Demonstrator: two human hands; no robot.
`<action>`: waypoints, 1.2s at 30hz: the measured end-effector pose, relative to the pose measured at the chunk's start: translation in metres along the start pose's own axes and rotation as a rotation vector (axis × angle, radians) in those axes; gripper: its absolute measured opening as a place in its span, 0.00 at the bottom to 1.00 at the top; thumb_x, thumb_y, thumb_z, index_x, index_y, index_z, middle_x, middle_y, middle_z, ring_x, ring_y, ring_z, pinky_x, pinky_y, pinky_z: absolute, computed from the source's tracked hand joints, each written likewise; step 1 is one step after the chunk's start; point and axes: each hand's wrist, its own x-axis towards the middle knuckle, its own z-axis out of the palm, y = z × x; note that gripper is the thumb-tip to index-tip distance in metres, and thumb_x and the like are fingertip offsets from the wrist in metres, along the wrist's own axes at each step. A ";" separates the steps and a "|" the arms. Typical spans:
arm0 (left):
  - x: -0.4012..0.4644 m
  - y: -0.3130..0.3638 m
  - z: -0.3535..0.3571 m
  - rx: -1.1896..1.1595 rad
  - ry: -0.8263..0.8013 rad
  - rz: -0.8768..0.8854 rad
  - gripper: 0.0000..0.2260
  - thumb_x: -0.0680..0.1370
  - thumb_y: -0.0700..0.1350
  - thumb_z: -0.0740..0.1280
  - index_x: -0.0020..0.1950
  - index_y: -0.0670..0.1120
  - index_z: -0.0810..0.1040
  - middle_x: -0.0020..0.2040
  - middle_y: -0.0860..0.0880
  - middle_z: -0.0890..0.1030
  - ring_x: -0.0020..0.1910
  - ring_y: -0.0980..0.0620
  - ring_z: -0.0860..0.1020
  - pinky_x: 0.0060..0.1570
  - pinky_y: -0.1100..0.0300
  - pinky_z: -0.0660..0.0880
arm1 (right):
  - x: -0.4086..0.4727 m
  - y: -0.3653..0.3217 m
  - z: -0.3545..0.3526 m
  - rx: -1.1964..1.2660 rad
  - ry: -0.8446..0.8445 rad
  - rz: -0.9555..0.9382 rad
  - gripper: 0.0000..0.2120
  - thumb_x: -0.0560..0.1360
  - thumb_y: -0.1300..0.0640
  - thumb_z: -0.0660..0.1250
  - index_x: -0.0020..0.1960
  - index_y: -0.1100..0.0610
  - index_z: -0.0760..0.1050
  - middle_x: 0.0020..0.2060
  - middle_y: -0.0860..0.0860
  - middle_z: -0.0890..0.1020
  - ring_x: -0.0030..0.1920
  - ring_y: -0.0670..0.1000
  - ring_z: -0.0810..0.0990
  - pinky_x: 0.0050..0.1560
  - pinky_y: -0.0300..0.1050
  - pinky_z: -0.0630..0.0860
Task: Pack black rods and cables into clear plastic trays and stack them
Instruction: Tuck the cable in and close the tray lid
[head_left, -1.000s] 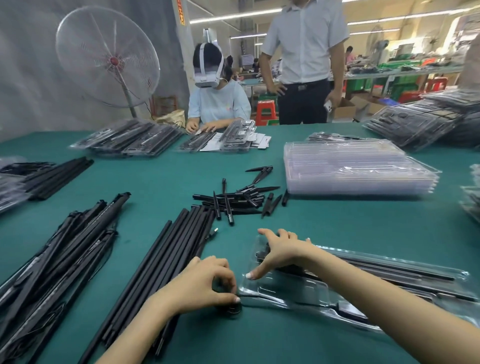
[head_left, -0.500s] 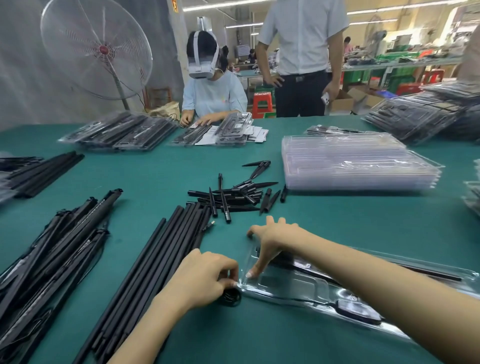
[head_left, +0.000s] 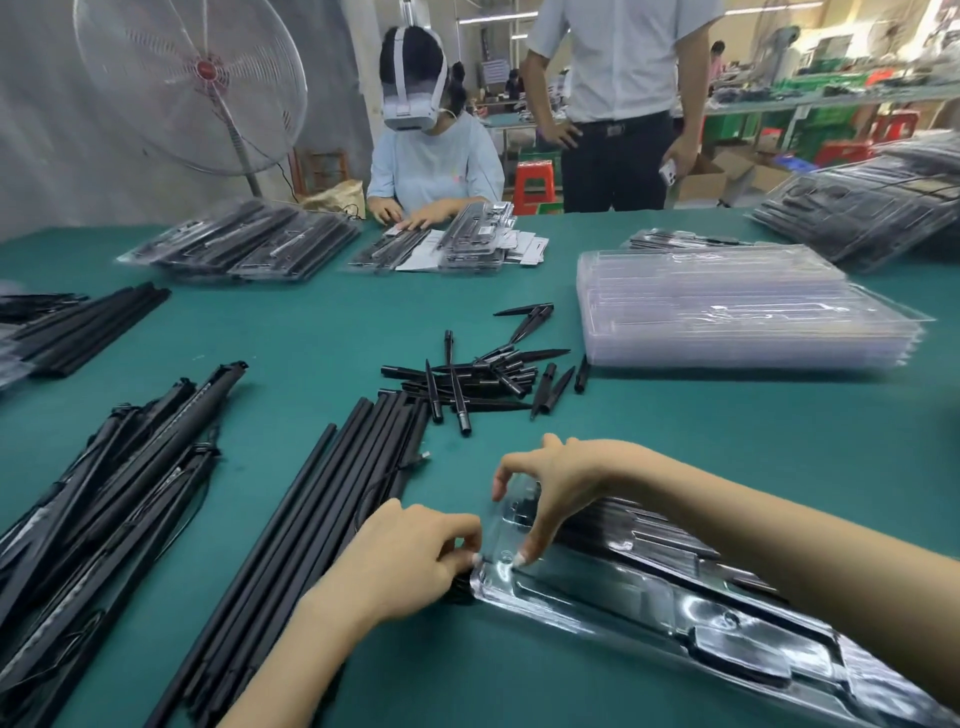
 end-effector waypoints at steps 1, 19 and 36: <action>-0.001 -0.003 -0.002 -0.044 -0.067 -0.002 0.06 0.79 0.56 0.60 0.48 0.56 0.72 0.36 0.57 0.75 0.40 0.52 0.71 0.41 0.67 0.62 | 0.000 0.001 0.000 0.021 -0.007 0.002 0.32 0.62 0.36 0.76 0.61 0.37 0.67 0.61 0.55 0.64 0.57 0.54 0.65 0.63 0.50 0.65; -0.007 -0.009 -0.005 -0.179 -0.089 0.011 0.02 0.80 0.54 0.60 0.50 0.58 0.71 0.48 0.58 0.70 0.46 0.58 0.72 0.50 0.60 0.64 | 0.014 -0.011 0.004 -0.055 0.034 0.058 0.28 0.58 0.36 0.78 0.51 0.41 0.69 0.53 0.50 0.63 0.63 0.56 0.62 0.63 0.57 0.66; 0.043 0.001 -0.008 -0.623 -0.374 -0.190 0.14 0.70 0.55 0.75 0.45 0.49 0.75 0.38 0.55 0.77 0.34 0.58 0.75 0.43 0.60 0.73 | 0.021 -0.015 0.001 -0.047 0.030 0.121 0.41 0.61 0.42 0.79 0.69 0.41 0.61 0.65 0.56 0.62 0.68 0.61 0.59 0.67 0.61 0.65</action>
